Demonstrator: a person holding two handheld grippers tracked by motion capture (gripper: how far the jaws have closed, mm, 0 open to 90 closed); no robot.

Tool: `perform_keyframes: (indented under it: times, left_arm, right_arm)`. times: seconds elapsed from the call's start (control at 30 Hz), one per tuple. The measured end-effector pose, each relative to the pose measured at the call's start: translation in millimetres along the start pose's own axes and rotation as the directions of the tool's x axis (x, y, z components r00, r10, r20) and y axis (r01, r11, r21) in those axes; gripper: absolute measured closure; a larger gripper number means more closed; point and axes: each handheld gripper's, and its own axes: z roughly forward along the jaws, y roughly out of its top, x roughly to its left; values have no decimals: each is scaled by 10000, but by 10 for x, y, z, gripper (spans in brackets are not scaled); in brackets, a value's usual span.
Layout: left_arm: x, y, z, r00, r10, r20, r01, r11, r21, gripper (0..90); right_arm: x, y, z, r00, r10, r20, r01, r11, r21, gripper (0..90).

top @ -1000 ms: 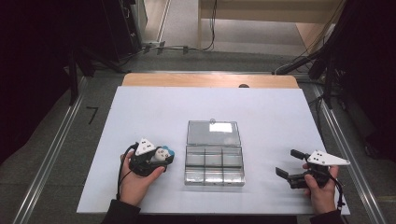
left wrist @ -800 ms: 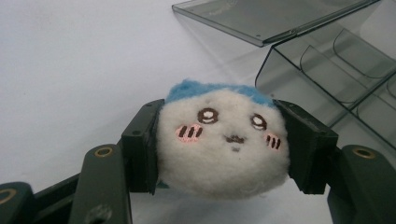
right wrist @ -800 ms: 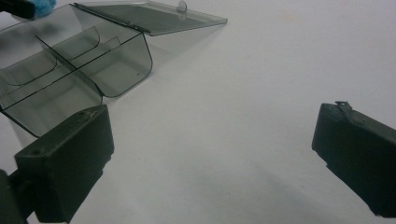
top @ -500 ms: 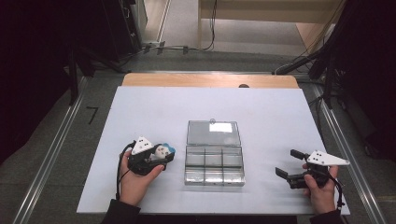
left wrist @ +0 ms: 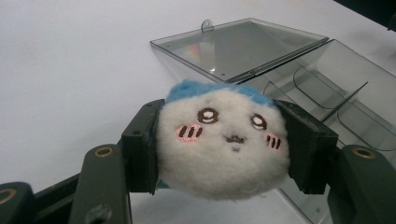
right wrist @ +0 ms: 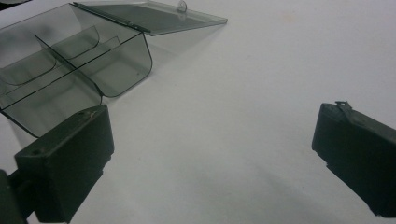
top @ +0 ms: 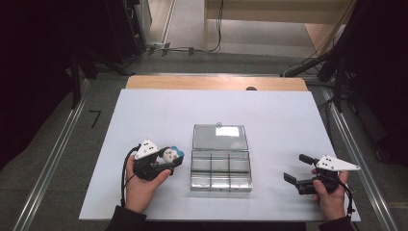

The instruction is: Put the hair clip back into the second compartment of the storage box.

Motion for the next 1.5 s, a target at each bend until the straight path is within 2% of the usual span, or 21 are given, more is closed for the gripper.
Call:
perform_keyframes:
  times: [0.6,1.5]
  left_arm:
    - [-137,107,66,9989,59,472,-50,9998,-203,372]
    - [-349,167,244,9945,325,1000,-311,9994,-151,372]
  right_arm:
    - [11,-5,0,10000,-18,18,18,10000,-18,0]
    - [12,-6,8,9999,-105,18,105,9999,-43,0]
